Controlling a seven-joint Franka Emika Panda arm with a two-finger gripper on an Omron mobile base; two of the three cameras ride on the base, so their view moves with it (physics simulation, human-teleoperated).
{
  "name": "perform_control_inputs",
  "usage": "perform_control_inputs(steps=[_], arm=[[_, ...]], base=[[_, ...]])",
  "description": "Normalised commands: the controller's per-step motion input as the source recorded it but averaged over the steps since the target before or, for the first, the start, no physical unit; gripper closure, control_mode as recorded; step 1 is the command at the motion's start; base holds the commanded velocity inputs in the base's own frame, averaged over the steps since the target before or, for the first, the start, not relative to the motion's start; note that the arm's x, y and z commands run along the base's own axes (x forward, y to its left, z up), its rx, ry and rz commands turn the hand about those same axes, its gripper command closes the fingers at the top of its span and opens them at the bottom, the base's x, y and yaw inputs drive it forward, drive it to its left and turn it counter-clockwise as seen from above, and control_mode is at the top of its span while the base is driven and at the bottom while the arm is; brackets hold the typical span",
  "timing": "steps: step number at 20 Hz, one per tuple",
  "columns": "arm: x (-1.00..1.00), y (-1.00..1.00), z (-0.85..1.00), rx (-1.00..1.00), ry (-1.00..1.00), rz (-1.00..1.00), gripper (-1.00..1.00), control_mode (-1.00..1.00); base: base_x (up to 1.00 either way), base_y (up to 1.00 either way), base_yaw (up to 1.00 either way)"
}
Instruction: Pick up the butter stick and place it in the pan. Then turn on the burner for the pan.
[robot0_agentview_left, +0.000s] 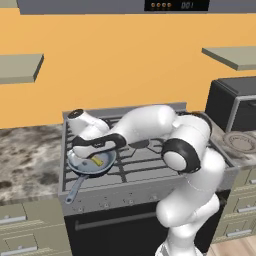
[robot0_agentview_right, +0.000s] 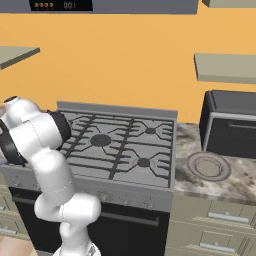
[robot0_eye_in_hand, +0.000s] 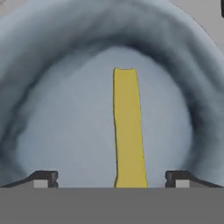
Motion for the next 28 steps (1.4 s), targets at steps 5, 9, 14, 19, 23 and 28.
perform_control_inputs(steps=[5,9,14,19,23,28], arm=[[-0.7,0.0,0.32,0.01,-0.15,0.0,-1.0,-1.0],[-0.98,-0.01,0.11,0.02,-0.23,0.0,-1.0,-1.0],[-1.0,-0.16,-0.01,0.06,-0.29,-0.02,-1.0,-1.0],[-1.0,-0.21,-0.1,0.1,-0.35,-0.06,-1.0,-1.0],[-0.94,-0.09,-0.28,0.11,-0.25,-0.01,-1.0,-1.0],[-0.45,0.0,-0.31,0.06,-0.09,0.01,-1.0,-1.0]], base=[[0.0,0.0,0.0],[0.0,0.0,0.0],[0.0,0.0,0.0],[0.0,0.0,0.0],[0.0,0.0,0.0],[0.0,0.0,0.0]])
